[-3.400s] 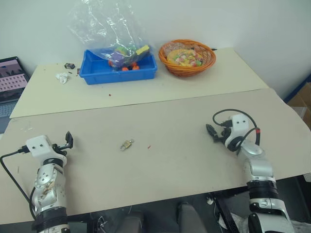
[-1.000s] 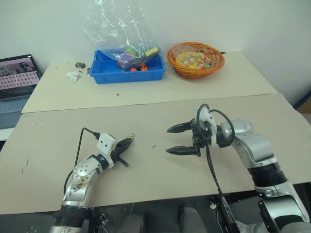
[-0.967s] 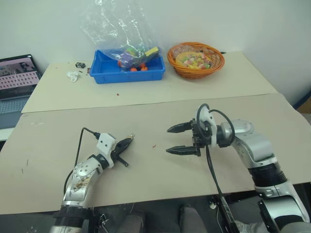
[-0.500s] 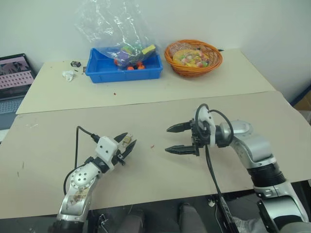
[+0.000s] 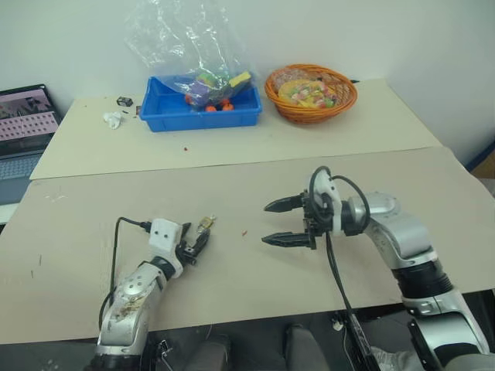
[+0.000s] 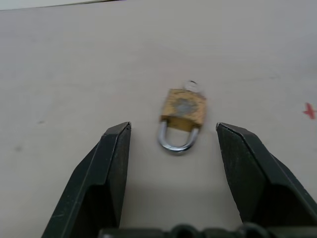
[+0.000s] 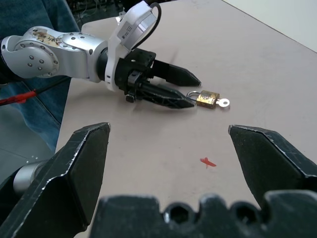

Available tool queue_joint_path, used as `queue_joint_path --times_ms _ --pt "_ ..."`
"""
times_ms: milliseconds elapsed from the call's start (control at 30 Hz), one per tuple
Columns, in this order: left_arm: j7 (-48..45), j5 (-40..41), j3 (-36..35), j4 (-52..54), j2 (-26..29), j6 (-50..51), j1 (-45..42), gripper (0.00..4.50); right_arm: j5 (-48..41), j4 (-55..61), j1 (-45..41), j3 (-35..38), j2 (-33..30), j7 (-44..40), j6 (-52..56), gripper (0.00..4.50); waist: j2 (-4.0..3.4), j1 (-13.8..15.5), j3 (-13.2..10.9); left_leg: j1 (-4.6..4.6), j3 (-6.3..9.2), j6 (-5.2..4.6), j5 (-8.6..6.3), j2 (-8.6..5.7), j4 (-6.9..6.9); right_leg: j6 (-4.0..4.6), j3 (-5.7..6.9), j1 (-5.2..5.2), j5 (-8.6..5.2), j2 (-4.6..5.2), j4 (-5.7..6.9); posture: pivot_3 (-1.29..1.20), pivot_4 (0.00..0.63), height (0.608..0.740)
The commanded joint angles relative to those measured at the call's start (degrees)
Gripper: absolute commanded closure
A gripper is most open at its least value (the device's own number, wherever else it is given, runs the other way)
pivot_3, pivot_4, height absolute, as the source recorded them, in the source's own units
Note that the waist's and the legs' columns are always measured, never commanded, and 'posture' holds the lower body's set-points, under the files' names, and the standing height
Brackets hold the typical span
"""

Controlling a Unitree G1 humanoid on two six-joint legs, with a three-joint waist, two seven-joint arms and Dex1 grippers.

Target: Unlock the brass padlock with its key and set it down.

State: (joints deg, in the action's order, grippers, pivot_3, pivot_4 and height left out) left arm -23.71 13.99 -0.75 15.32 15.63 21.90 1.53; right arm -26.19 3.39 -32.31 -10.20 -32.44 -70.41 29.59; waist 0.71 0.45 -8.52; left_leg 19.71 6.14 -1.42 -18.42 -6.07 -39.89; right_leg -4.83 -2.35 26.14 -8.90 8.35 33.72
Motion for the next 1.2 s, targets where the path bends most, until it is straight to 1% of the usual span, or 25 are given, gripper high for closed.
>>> queue_joint_path --times_ms 33,200,300,467,567,867,933,967,1000,1133,1167,1200 --pt "-0.56 0.74 0.61 1.86 0.3 0.97 -0.22 1.59 -1.73 2.35 -0.55 1.63 -0.01 0.25 0.49 0.0 0.0 0.03 0.0 0.0 0.0 0.0 0.0 0.0 0.0 0.0 0.0 0.01 0.0 0.0 0.0 0.0 0.15 0.74" --pt "0.47 0.27 -0.48 0.24 0.43 1.27 -0.77 1.59 -2.18 3.2 0.03 2.15 0.01 0.86 1.17 0.0 0.0 0.0 0.0 -0.01 0.0 0.0 0.0 0.01 0.0 0.0 0.0 0.01 0.0 0.0 0.01 0.0 0.15 0.74" --pt "1.04 -0.49 -0.93 -0.8 1.01 1.27 -1.52 0.85 -2.53 3.85 0.39 2.48 -0.18 1.03 1.65 0.0 0.0 0.01 0.0 -0.01 0.0 0.01 0.0 0.01 0.0 0.0 0.0 0.01 0.0 0.0 0.01 0.0 0.15 0.74" --pt "2.23 -2.01 0.52 -2.46 0.85 2.17 -3.39 0.85 -3.76 4.54 0.64 3.06 -0.32 1.47 2.49 0.0 0.0 0.02 0.0 -0.01 0.0 0.01 0.01 0.01 0.0 0.01 0.0 0.0 0.0 0.0 0.02 0.0 0.15 0.74" --pt "2.99 -2.4 1.93 -2.17 -0.29 2.55 -3.6 0.85 -4.36 4.96 0.59 3.33 -0.33 1.73 3.13 0.0 0.0 0.07 0.0 -0.02 0.0 0.01 0.01 0.01 0.0 0.01 -0.01 0.0 0.0 0.0 0.01 0.0 0.15 0.74" --pt "3.61 -1.86 1.39 -1.52 -1.38 4.45 -2.14 0.85 -5.61 5.73 0.68 3.83 -0.69 2.3 4.36 0.0 0.0 0.14 0.0 -0.02 0.0 0.01 0.01 0.01 0.0 0.01 -0.01 -0.01 0.01 0.0 0.0 0.0 0.15 0.74" --pt "3.62 -1.66 0.99 -1.58 -1.45 4.61 -2.23 1.36 -5.87 5.88 0.67 3.79 -0.66 2.45 4.49 0.0 0.0 0.11 0.0 -0.02 0.0 0.01 0.01 0.01 0.0 0.01 -0.01 -0.01 0.01 0.0 0.0 0.0 0.15 0.74" --pt "3.7 -1.51 0.83 -1.52 -1.56 4.94 -2.51 1.45 -6.23 5.95 0.67 3.97 -0.54 2.51 4.63 0.0 0.0 0.11 0.0 -0.02 0.0 0.01 0.01 0.0 0.0 0.01 -0.01 -0.01 0.01 0.0 0.0 0.0 0.15 0.74" --pt "3.73 -1.43 0.73 -1.48 -1.61 5.17 -2.71 1.88 -6.48 6.01 0.66 4.1 -0.42 2.58 4.75 0.0 0.0 0.12 0.0 -0.03 -0.01 0.01 0.01 0.0 0.0 0.01 -0.01 -0.01 0.01 0.0 0.01 0.0 0.15 0.74" --pt "3.79 -1.05 0.59 -0.77 -1.94 6.33 -3.14 3.23 -6.68 6.09 0.8 4.32 -0.42 2.84 4.82 0.0 0.0 0.14 0.0 -0.03 0.0 0.01 0.01 0.0 0.0 0.01 -0.01 -0.02 0.01 0.0 0.01 0.0 0.15 0.74" --pt "3.72 -1.01 0.59 -0.63 -1.93 6.62 -3.13 3.54 -6.71 6.11 0.86 4.3 -0.47 2.9 4.79 0.0 0.0 0.14 0.0 -0.03 0.0 0.01 0.01 0.0 0.0 0.01 -0.01 -0.02 0.01 0.0 0.01 0.0 0.15 0.74" --pt "3.65 -1.02 0.57 -0.61 -1.9 6.79 -3.15 3.66 -6.76 6.09 0.88 4.27 -0.48 2.99 4.75 0.0 0.0 0.14 0.0 -0.03 0.0 0.01 0.01 0.0 0.0 0.01 -0.01 -0.02 0.0 0.0 0.0 0.0 0.15 0.74"
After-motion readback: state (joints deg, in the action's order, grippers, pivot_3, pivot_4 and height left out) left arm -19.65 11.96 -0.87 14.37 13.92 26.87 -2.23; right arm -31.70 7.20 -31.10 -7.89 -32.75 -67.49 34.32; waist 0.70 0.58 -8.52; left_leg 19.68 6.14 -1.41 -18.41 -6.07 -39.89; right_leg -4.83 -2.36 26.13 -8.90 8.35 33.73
